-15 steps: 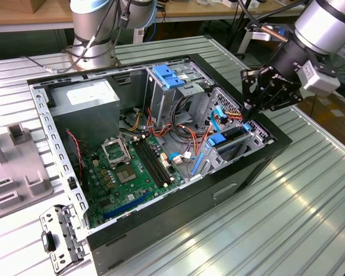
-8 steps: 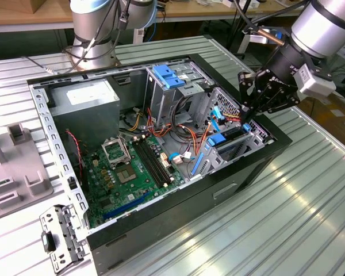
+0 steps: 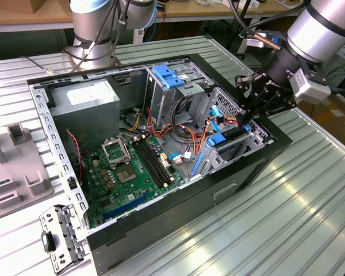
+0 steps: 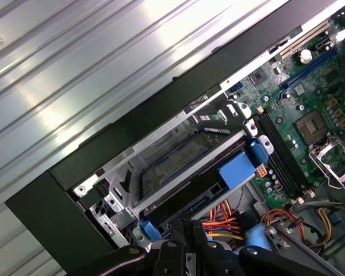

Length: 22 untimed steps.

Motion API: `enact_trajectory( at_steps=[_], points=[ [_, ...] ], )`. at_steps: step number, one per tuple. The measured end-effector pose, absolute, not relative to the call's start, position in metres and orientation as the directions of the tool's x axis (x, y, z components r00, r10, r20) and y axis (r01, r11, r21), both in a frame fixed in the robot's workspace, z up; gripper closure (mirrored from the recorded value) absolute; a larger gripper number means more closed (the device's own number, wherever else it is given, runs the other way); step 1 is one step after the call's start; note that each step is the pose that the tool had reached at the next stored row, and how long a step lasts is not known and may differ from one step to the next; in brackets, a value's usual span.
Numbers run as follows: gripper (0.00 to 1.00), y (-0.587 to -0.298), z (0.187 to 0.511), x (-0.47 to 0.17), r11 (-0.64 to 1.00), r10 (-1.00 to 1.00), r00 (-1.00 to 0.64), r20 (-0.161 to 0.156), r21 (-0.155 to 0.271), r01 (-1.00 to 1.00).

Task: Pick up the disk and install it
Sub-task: 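Insert the first disk wire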

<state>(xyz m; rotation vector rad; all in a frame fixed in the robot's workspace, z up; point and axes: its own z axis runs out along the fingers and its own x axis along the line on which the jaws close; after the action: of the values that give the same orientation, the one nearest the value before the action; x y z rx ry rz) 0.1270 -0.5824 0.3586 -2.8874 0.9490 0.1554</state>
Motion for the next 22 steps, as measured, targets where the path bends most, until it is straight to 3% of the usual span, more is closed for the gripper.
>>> enact_trajectory(
  at_steps=[22],
  points=[
    [0.83,-0.5824,0.3543,0.1233,-0.781,-0.612,0.781,-0.127,-0.061,-0.622]
  ],
)
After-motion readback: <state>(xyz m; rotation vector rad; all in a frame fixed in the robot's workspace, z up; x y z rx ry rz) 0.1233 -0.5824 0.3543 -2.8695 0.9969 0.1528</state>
